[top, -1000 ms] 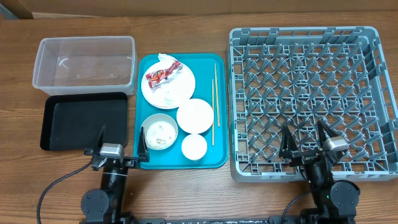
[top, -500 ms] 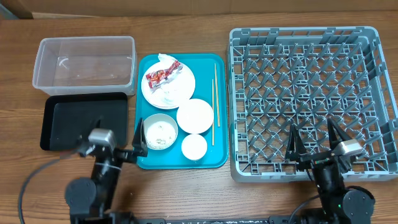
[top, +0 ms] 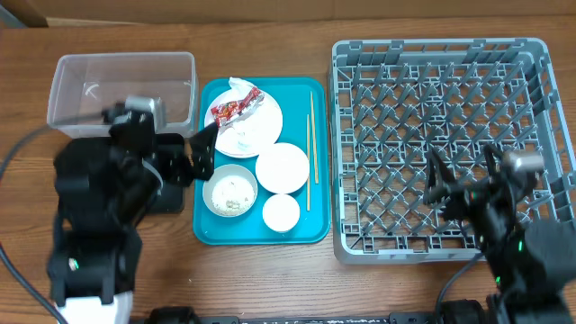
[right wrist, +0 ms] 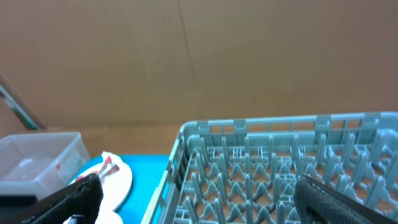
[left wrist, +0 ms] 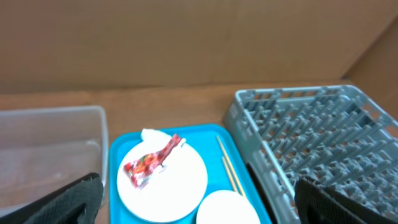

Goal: Sort waste into correct bins and load items into the dishwasher
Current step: 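Reach left gripper to the plate and grasp the red wrapper and tissue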

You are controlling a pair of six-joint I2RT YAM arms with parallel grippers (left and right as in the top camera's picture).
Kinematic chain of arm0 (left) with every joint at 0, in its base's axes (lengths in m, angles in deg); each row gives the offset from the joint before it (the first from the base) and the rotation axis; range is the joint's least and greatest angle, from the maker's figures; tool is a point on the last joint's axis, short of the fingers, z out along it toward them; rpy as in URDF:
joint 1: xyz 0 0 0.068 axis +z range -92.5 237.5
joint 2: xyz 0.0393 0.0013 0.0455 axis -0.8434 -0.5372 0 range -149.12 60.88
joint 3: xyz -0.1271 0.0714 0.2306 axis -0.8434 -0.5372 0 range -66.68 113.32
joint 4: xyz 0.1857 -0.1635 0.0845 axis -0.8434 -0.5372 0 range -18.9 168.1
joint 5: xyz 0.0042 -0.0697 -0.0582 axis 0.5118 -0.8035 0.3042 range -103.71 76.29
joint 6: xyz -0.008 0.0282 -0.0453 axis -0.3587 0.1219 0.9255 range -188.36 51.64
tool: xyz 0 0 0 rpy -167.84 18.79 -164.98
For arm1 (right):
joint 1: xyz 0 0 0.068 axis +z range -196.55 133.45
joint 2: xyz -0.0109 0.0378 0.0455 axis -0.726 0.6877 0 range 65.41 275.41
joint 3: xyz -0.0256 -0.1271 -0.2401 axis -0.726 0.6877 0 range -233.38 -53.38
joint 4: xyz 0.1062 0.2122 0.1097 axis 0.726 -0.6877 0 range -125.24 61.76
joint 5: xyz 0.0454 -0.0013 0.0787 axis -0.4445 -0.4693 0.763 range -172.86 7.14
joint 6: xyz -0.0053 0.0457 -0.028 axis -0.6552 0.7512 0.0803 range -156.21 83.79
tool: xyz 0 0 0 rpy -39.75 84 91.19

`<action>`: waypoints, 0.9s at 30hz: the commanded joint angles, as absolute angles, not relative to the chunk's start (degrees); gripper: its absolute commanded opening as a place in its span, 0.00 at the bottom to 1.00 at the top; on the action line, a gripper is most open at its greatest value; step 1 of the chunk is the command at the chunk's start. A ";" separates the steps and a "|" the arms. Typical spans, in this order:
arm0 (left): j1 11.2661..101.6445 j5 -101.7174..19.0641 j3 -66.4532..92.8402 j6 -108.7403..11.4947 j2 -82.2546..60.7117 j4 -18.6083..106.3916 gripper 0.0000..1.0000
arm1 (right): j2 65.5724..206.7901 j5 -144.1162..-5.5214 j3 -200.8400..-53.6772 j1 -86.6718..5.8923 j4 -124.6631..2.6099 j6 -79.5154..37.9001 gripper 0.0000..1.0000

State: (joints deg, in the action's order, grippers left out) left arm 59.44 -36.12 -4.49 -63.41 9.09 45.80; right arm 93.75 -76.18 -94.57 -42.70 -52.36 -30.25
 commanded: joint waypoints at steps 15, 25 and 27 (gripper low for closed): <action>47.85 -28.65 41.08 -83.85 -32.42 10.99 1.00 | 130.12 -70.85 -127.71 -42.43 -78.63 -30.03 1.00; 47.29 -26.44 41.08 -96.94 -46.39 11.90 0.97 | 138.33 -63.86 -127.71 -42.43 -81.08 -30.12 1.00; 47.26 -24.82 41.08 -98.71 -49.14 12.38 0.96 | 138.73 -63.86 -127.71 -42.43 -81.32 -30.25 1.00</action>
